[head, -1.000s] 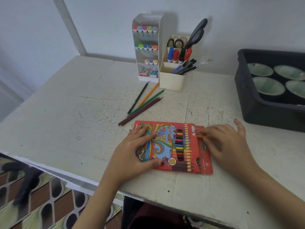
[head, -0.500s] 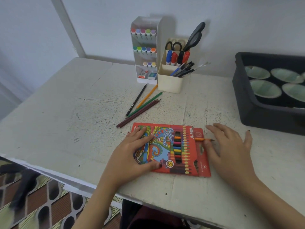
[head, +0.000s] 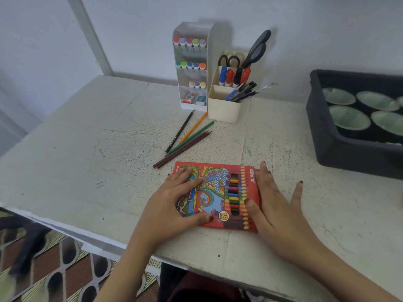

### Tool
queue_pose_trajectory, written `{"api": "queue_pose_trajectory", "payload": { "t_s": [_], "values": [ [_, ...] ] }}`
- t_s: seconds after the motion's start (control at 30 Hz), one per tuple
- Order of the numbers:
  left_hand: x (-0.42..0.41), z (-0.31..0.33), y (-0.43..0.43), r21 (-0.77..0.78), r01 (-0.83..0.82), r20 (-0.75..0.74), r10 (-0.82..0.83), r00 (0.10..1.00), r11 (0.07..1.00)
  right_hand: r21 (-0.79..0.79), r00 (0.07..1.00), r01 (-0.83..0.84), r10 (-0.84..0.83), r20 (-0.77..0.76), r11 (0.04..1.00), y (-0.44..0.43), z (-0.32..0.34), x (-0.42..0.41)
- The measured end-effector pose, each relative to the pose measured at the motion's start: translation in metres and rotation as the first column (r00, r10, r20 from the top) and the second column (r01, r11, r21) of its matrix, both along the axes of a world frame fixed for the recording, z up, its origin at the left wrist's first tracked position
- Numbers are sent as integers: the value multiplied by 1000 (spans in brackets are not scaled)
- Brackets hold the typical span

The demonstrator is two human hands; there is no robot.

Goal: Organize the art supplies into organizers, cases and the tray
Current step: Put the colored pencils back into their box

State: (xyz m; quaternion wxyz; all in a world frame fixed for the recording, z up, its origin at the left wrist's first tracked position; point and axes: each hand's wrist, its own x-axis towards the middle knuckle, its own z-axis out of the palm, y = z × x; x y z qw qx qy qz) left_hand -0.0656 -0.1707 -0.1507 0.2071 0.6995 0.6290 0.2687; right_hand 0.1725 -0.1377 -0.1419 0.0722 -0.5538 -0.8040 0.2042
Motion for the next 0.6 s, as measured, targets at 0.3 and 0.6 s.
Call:
{"api": "queue_pose_trajectory", "payload": {
  "t_s": [0.3, 0.6],
  "values": [
    [0, 0, 0, 10, 4, 22, -5, 1000, 1000, 118, 989, 24, -6, -151, 993, 22, 18, -2],
    [0, 2, 1, 6, -13, 29, 13, 999, 1000, 163, 958, -243, 210, 193, 956, 97, 35, -57]
  ]
}}
